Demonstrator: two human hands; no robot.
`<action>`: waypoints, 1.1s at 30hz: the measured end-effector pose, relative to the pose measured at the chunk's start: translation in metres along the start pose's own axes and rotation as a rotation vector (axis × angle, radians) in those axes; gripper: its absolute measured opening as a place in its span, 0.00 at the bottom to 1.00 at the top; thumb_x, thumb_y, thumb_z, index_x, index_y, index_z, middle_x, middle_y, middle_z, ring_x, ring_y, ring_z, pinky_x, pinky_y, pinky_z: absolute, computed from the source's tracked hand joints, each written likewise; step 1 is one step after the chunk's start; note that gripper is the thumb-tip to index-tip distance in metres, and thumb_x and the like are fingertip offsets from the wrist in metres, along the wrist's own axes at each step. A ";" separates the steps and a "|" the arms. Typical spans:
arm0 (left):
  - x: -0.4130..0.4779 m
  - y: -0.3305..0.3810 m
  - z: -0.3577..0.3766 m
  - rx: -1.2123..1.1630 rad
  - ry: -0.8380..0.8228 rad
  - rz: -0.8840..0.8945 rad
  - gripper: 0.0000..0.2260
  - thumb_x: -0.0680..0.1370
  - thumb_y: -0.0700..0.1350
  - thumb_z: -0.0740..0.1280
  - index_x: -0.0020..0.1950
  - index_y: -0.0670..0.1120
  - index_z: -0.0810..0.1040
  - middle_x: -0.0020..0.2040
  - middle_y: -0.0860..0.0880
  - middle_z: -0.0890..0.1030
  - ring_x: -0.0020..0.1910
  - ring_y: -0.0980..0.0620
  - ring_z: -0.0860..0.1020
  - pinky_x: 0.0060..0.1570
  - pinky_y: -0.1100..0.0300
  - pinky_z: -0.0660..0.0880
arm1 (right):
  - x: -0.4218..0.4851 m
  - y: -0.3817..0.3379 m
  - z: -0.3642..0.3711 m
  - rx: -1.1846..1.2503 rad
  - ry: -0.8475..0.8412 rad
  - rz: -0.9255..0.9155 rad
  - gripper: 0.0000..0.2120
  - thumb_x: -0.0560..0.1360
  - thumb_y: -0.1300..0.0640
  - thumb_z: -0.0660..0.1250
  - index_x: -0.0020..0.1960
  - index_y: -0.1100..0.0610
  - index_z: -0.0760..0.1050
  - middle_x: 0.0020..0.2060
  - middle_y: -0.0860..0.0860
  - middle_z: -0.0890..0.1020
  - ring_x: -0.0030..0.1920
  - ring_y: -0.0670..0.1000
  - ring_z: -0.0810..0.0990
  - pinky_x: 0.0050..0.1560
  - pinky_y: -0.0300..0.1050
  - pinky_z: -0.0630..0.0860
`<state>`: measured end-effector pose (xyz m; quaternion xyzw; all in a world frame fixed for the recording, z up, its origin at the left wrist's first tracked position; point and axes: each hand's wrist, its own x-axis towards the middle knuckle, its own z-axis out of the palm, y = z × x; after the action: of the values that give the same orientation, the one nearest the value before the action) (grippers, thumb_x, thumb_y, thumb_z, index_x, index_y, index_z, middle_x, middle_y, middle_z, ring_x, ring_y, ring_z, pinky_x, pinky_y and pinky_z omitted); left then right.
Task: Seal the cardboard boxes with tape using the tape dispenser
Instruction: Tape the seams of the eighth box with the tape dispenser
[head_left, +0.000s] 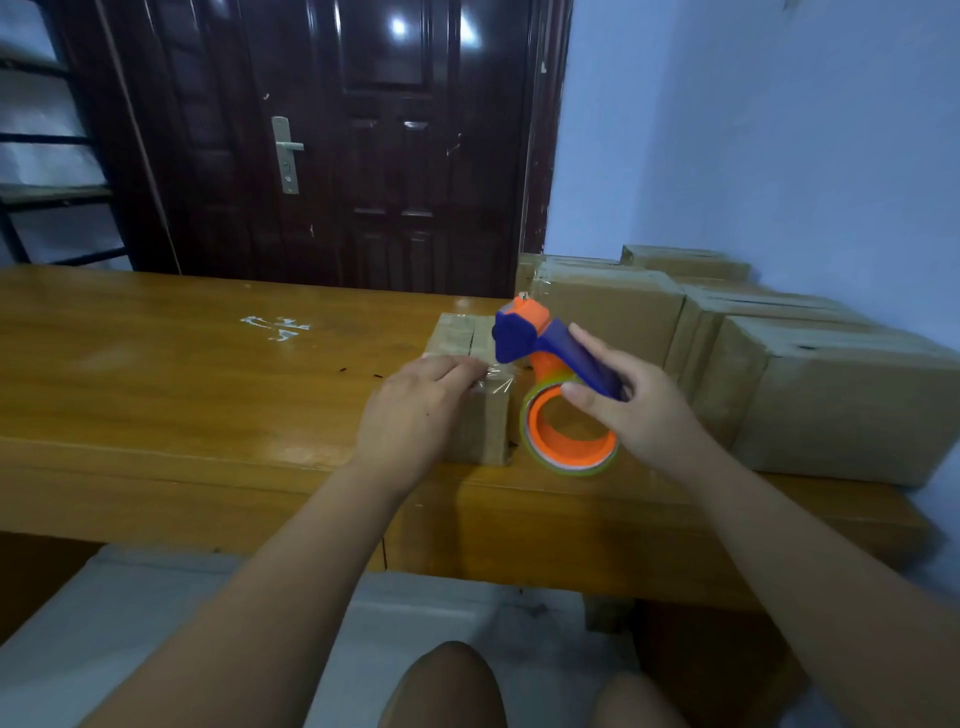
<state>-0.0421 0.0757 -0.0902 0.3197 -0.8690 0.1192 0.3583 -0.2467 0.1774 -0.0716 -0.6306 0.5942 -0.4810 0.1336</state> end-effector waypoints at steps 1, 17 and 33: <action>-0.001 -0.002 0.001 -0.015 -0.004 0.009 0.17 0.72 0.41 0.73 0.60 0.47 0.78 0.55 0.46 0.82 0.53 0.43 0.80 0.47 0.50 0.78 | 0.002 -0.004 -0.007 -0.007 -0.013 -0.020 0.30 0.66 0.37 0.68 0.66 0.32 0.63 0.60 0.30 0.72 0.61 0.36 0.74 0.63 0.38 0.69; -0.002 -0.022 0.009 -0.061 0.131 0.205 0.20 0.68 0.38 0.76 0.59 0.44 0.80 0.54 0.45 0.83 0.53 0.46 0.81 0.51 0.51 0.76 | -0.010 0.008 -0.050 -0.339 -0.099 -0.092 0.32 0.68 0.38 0.69 0.67 0.27 0.58 0.63 0.39 0.75 0.58 0.39 0.76 0.54 0.30 0.71; 0.004 -0.031 0.007 -0.119 0.098 0.216 0.17 0.71 0.38 0.73 0.59 0.46 0.80 0.54 0.46 0.83 0.53 0.45 0.82 0.45 0.49 0.79 | -0.014 -0.006 -0.078 -0.371 -0.200 -0.065 0.33 0.62 0.28 0.68 0.64 0.22 0.60 0.60 0.32 0.74 0.56 0.34 0.74 0.53 0.26 0.68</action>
<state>-0.0285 0.0474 -0.0927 0.1961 -0.8855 0.1209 0.4036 -0.3003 0.2228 -0.0347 -0.7079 0.6355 -0.3027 0.0577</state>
